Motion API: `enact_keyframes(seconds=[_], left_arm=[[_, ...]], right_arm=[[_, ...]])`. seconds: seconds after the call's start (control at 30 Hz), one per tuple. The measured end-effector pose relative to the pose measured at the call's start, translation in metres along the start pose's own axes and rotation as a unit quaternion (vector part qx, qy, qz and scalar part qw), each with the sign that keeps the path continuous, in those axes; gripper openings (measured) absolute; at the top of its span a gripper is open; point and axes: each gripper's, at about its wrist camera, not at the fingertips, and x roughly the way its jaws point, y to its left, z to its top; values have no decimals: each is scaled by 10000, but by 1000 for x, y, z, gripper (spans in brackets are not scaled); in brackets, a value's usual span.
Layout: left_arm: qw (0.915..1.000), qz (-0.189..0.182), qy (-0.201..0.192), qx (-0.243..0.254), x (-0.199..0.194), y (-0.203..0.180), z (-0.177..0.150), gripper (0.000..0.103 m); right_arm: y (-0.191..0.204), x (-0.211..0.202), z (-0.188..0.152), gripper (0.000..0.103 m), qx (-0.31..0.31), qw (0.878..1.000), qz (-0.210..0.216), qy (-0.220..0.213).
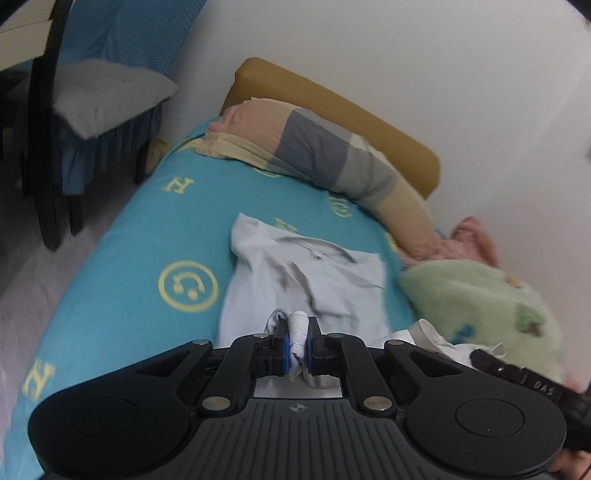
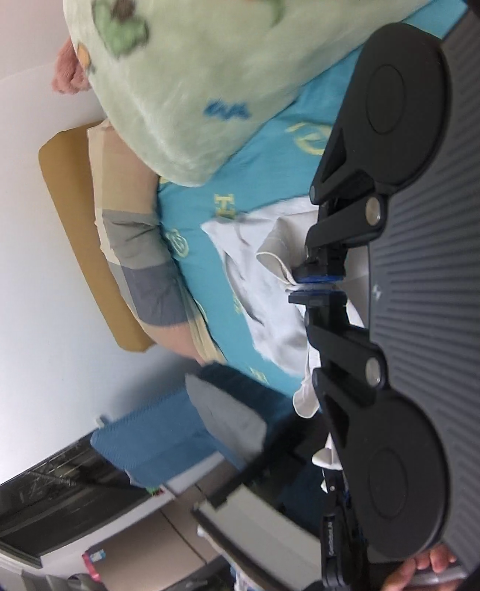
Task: Fold clothes
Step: 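Lift the hem with the left gripper and fold it toward the collar, then release the hem onto the collar and smooth the folded shirt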
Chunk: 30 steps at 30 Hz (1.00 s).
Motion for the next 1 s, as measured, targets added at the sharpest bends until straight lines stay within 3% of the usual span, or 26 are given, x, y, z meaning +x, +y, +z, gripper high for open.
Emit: enact_keyframes(seconds=[0.13,0.23,0.37,0.43,0.47,0.5,0.53,0.57,0.83,1.0], left_arm=[[9981,382,-10,486,67,5,-4,9],[9969,507,44,608,89,7,-12,9],[9948,666,116,768,118,9,-23,10],[9941,668,134,840,113,4,-22,31],[9935,689,92,900,106,-1,-22,38],[9928,709,51,960,98,-5,-22,53],[9922,724,2,1019,90,-10,-22,67],[9916,714,-89,1077,79,-17,-23,70],[9885,385,-604,1330,-27,-64,-35,88],[9867,242,-826,1376,-89,-80,-67,89]], right_arm=[[-14,79,-7,8,-404,9976,-451,322],[-25,117,-20,10,-620,9941,-717,534],[-18,104,-21,11,-618,9950,-652,427],[-15,98,-21,17,-617,9955,-617,372],[-13,95,-21,38,-616,9957,-599,344],[-11,91,-21,54,-615,9959,-582,317],[-10,88,-22,76,-614,9961,-565,289],[-8,85,-22,80,-613,9963,-547,262],[36,-4,-13,78,-824,9951,-534,-138],[54,-68,-23,78,-984,9926,-609,-361]])
